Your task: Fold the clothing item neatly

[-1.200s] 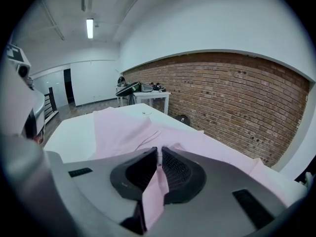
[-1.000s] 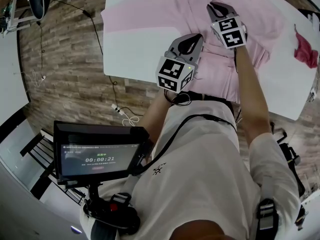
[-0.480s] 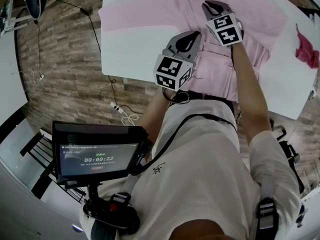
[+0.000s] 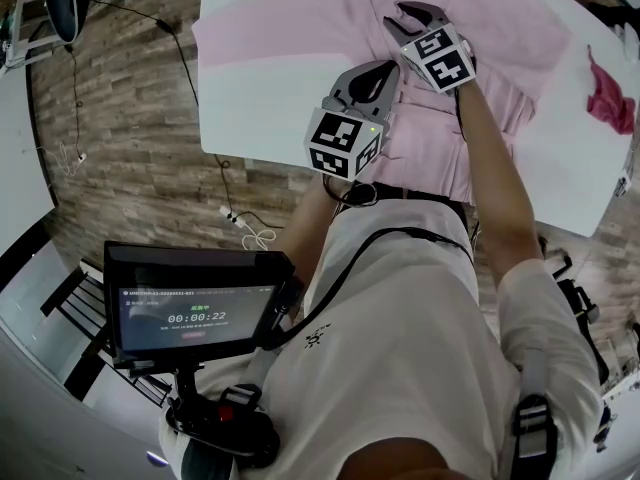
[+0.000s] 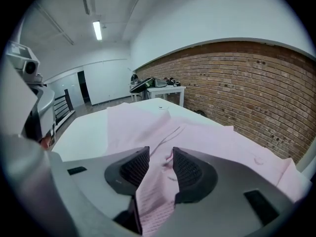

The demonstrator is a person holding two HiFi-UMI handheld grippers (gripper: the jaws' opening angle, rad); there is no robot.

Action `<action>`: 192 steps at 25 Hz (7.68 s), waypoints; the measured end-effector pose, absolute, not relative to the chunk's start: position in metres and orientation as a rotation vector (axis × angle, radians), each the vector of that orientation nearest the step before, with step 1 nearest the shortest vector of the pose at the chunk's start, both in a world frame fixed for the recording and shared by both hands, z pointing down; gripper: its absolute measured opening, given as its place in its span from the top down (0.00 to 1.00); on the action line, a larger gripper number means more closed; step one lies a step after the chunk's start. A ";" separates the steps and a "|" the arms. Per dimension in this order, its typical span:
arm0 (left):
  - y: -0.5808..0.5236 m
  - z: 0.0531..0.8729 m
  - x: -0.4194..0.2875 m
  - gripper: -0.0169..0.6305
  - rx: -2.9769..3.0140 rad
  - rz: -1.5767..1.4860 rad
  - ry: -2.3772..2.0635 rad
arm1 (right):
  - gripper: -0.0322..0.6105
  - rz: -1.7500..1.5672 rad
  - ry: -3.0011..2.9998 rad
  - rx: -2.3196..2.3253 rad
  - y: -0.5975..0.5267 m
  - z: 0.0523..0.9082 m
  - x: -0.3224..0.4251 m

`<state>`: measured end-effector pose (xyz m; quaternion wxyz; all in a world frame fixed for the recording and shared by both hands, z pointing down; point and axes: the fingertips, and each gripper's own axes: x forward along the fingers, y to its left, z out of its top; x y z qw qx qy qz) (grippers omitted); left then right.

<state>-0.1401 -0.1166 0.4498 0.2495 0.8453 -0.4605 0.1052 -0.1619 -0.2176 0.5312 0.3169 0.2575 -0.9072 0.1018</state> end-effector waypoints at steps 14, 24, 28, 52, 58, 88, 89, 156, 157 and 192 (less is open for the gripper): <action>-0.124 0.446 -0.129 0.97 2.315 0.286 -1.250 | 0.68 0.402 -2.524 0.600 -0.201 0.502 -0.144; -0.161 0.475 -0.068 0.97 2.379 0.385 -1.165 | 0.68 0.499 -2.458 0.808 -0.204 0.514 -0.021; -0.185 0.492 -0.046 0.97 2.393 0.449 -1.144 | 0.68 0.536 -2.424 0.877 -0.212 0.525 0.017; -0.217 0.508 -0.076 0.90 2.559 1.177 -1.183 | 0.68 0.568 -2.303 0.883 -0.187 0.547 0.043; -0.224 0.525 -0.064 0.82 2.591 1.335 -1.046 | 0.68 0.572 -2.306 0.886 -0.187 0.548 0.043; -0.321 0.509 -0.123 0.95 2.479 1.224 -1.271 | 0.68 0.600 -2.300 0.907 -0.189 0.561 0.057; -0.326 0.513 -0.128 0.95 2.468 1.240 -1.275 | 0.68 0.599 -2.298 0.906 -0.189 0.561 0.058; -0.203 0.557 -0.135 0.94 2.509 1.430 -0.779 | 0.68 0.612 -2.348 1.045 -0.201 0.537 0.099; -0.208 0.548 -0.132 0.94 2.504 1.326 -0.838 | 0.68 0.607 -2.341 1.091 -0.206 0.534 0.111; -0.229 0.573 -0.100 0.95 2.272 0.886 -1.130 | 0.95 0.584 -2.281 1.110 -0.231 0.555 0.165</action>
